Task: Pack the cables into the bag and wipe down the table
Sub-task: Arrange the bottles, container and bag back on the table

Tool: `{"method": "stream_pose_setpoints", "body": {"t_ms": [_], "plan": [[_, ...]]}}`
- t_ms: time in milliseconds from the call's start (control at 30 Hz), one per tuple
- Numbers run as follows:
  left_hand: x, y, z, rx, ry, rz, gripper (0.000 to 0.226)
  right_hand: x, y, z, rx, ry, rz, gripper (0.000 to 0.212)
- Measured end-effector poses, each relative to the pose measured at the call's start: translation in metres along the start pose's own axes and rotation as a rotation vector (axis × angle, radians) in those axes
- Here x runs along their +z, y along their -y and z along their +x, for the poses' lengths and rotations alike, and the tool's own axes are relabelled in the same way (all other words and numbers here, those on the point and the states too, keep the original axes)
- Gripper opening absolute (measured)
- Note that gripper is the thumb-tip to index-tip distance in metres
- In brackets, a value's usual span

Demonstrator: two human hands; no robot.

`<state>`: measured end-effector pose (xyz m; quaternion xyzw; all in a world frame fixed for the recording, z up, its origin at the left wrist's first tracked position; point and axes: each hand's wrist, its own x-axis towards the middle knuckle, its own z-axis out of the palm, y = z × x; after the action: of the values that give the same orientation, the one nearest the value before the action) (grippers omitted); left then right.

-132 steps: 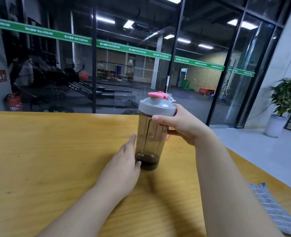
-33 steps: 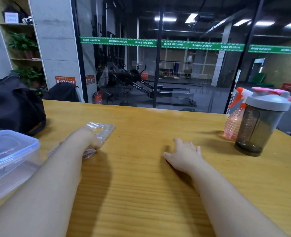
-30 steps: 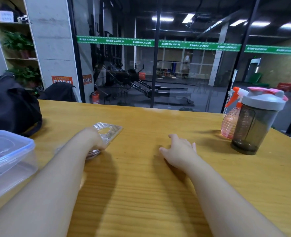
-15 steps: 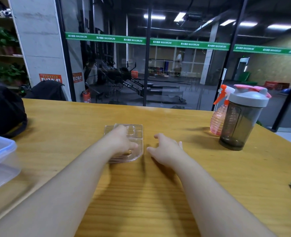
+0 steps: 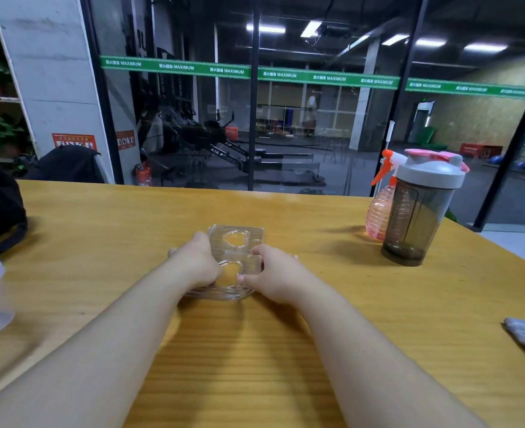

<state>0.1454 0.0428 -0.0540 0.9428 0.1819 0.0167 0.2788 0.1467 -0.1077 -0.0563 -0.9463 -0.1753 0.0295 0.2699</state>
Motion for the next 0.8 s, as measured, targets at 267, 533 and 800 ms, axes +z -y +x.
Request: {"method": "stream_pose_setpoints", "body": {"t_ms": [267, 533, 800], "plan": [[-0.002, 0.002, -0.001, -0.015, -0.059, -0.207, 0.059, -0.002, -0.002, 0.002, 0.014, 0.016, 0.119, 0.071], [-0.005, 0.005, 0.000, 0.062, -0.102, -0.545, 0.066, -0.006, -0.005, 0.003, 0.021, -0.015, 0.201, 0.070], [0.002, -0.011, -0.006, 0.296, -0.122, -0.717, 0.088, -0.028, -0.011, 0.007, 0.209, -0.239, 0.605, 0.055]]}}
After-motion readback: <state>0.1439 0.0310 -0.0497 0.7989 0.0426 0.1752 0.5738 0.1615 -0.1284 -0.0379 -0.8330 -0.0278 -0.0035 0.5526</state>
